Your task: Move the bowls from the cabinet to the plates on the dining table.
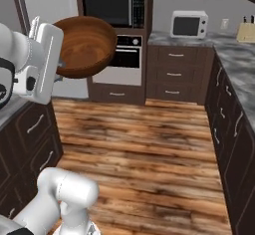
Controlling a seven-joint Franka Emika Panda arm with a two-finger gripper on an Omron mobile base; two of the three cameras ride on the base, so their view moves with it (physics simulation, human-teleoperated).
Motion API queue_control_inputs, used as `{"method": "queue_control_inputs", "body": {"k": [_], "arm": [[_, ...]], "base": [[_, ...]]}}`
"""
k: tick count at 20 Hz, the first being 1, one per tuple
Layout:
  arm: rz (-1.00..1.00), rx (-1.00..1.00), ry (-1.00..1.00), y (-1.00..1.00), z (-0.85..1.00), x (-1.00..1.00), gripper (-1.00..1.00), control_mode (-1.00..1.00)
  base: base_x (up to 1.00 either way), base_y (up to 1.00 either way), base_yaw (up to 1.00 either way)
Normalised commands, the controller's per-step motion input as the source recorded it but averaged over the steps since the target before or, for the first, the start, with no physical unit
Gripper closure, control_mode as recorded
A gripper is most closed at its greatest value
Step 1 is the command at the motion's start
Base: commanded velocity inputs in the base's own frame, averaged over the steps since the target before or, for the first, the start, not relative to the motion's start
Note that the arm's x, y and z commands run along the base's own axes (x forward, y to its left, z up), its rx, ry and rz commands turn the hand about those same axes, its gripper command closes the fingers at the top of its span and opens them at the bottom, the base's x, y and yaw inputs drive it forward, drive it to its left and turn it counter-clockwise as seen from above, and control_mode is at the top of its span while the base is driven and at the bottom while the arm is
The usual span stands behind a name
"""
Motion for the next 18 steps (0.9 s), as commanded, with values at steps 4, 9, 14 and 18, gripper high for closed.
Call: {"method": "queue_control_inputs", "body": {"k": [4,9,14,18], "arm": [[0.00,0.00,0.00,0.00,0.00,0.00,1.00,1.00],[0.00,0.00,0.00,0.00,0.00,0.00,1.00,1.00],[0.00,0.00,0.00,0.00,0.00,0.00,1.00,1.00],[0.00,0.00,0.00,0.00,0.00,0.00,1.00,1.00]], "base": [[0.62,0.00,0.02],[0.62,0.00,0.02],[0.36,-0.01,0.10],[0.00,-0.02,0.24]]}}
